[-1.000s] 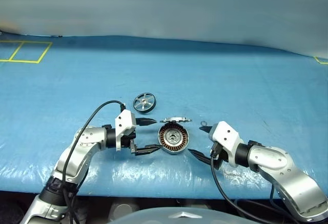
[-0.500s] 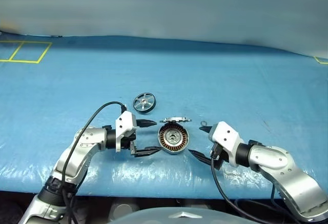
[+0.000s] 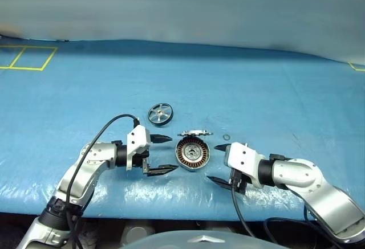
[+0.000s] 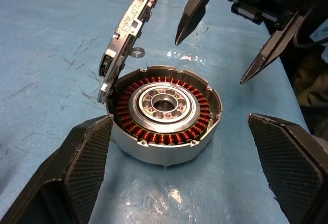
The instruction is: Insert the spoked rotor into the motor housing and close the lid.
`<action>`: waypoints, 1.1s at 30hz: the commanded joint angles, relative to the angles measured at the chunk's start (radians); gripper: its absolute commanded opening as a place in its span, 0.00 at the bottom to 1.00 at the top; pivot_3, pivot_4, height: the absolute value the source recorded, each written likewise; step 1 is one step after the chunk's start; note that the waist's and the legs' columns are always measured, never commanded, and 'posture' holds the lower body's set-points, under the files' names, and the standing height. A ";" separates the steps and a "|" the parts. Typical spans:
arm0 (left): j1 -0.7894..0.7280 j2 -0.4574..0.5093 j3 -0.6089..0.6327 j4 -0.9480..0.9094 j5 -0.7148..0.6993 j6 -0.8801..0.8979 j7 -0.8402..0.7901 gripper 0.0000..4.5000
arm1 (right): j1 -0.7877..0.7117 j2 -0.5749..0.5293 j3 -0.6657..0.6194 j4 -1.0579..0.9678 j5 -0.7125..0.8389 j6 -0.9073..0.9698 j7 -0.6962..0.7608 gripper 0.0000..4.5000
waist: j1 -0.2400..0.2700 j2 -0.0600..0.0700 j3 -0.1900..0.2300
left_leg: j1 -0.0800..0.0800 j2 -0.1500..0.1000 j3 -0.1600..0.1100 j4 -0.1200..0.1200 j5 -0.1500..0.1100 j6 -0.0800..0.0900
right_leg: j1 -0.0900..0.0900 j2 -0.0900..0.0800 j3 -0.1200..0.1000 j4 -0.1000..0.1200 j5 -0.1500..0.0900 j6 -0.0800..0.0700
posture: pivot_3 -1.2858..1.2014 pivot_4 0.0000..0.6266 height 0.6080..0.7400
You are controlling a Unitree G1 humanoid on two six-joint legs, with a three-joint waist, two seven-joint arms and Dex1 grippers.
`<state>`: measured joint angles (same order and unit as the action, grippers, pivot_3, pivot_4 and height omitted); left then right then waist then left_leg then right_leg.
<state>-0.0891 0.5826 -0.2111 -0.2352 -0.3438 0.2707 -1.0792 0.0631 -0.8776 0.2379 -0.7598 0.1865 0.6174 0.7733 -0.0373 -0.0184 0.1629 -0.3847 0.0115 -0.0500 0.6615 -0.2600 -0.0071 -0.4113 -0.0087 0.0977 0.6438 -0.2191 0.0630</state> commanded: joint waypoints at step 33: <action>0.029 -0.010 0.021 0.153 0.020 -0.175 -0.018 1.00 | -0.325 0.071 0.360 0.295 -0.393 -0.187 0.220 0.73 | 0.002 0.000 0.000 | 0.000 0.000 -0.001 0.000 0.000 0.000 | 0.001 -0.001 -0.001 0.000 0.000 0.000 | 0.52 0.24 1.00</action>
<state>-0.0542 0.5745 -0.2021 -0.0529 -0.3223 0.1156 -1.0923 -0.2712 -0.8026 0.5857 -0.4963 -0.1698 0.4156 0.9905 -0.0355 -0.0189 0.1631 -0.3843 0.0110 -0.0505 0.6620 -0.2600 -0.0071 -0.4105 -0.0095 0.0968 0.6440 -0.2190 0.0628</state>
